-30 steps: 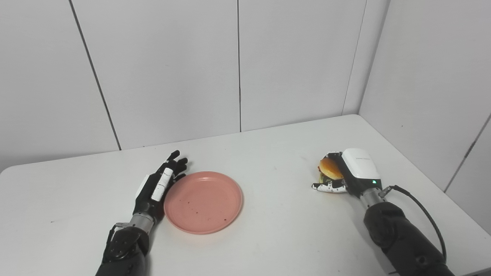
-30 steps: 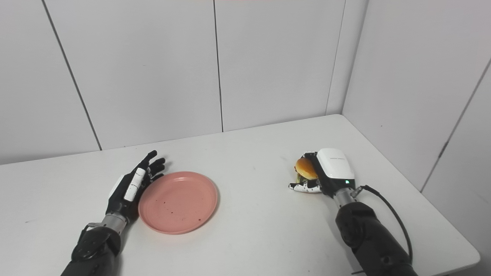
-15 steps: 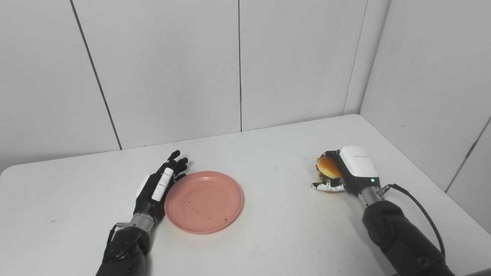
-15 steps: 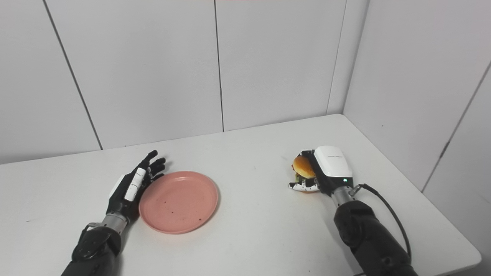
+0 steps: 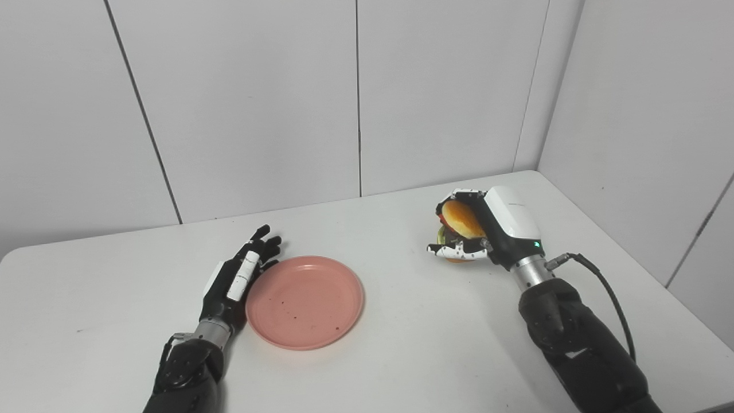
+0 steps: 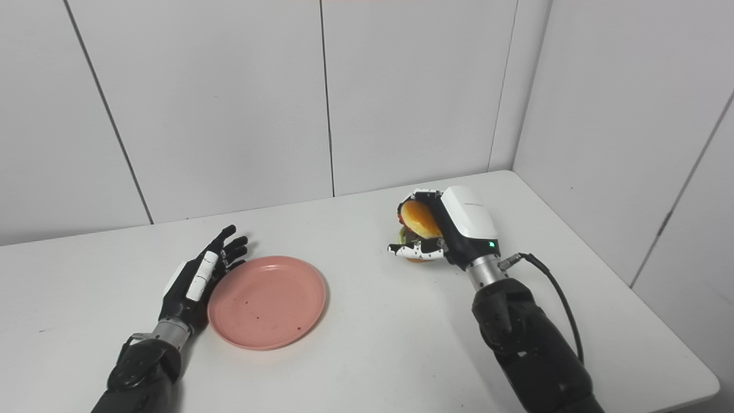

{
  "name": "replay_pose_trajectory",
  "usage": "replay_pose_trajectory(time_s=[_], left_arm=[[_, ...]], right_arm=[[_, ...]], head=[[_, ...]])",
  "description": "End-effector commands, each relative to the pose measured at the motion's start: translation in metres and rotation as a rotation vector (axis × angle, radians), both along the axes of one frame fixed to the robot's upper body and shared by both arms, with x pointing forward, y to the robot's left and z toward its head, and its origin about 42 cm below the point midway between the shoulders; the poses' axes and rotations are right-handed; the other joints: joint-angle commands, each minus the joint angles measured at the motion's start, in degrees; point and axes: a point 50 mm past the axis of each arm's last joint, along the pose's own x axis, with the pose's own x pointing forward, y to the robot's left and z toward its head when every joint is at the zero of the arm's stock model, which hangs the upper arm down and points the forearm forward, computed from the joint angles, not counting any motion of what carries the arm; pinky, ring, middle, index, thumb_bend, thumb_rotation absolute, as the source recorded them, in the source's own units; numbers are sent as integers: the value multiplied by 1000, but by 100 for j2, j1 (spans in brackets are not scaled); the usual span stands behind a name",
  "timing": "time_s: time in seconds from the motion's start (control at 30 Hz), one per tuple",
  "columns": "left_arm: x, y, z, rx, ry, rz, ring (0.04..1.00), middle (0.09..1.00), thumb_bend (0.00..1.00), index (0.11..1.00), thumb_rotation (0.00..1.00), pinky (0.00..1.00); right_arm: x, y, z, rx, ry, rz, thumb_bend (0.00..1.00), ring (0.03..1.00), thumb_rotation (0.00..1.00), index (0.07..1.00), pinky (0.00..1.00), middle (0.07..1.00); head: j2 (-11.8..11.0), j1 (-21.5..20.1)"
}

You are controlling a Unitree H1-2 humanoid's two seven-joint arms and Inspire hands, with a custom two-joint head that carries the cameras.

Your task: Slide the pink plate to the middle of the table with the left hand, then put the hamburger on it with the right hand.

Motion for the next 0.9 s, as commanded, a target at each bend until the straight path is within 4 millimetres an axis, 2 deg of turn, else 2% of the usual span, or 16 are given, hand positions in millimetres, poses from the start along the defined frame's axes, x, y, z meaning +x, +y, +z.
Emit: replay_pose_trajectory(time_s=[0.0, 0.03, 0.23, 0.27, 0.4, 0.5, 0.7, 0.87], left_arm=[[-23, 3, -34, -4, 76, 12, 904, 871, 926, 905, 800, 895], [-24, 3, -35, -5, 79, 14, 904, 868, 925, 903, 795, 899], [-25, 5, -37, -2, 72, 15, 908, 870, 915, 891, 794, 896], [-25, 5, -36, -1, 69, 15, 911, 873, 913, 894, 796, 899], [-26, 5, -37, -8, 72, 19, 911, 875, 924, 895, 789, 907], [-27, 5, -39, -12, 81, 20, 910, 872, 927, 893, 777, 913], [-28, 3, -39, -13, 76, 23, 906, 868, 923, 891, 779, 909], [-28, -1, -39, -12, 80, 22, 907, 867, 912, 890, 781, 905]], right_arm=[[3, 3, 26, 128, -38, 27, 504, 292, 147, 481, 235, 380], [2, 4, 25, 180, -29, 37, 504, 304, 147, 481, 248, 389], [-2, 16, 14, 424, 34, 46, 502, 313, 148, 483, 250, 417], [-2, 18, 12, 462, 47, 47, 502, 311, 149, 483, 246, 413], [-2, 30, 6, 622, 88, 74, 502, 308, 148, 480, 249, 383], [-3, 38, 3, 730, 108, 112, 501, 298, 143, 479, 245, 370], [-1, 47, 1, 701, 120, 122, 499, 286, 143, 477, 234, 359], [2, 51, 3, 686, 135, 135, 501, 285, 144, 477, 226, 360]], head=[[-24, 48], [-130, 82], [-247, 189], [-330, 217], [-408, 232], [-375, 245], [-386, 245], [-307, 331]])
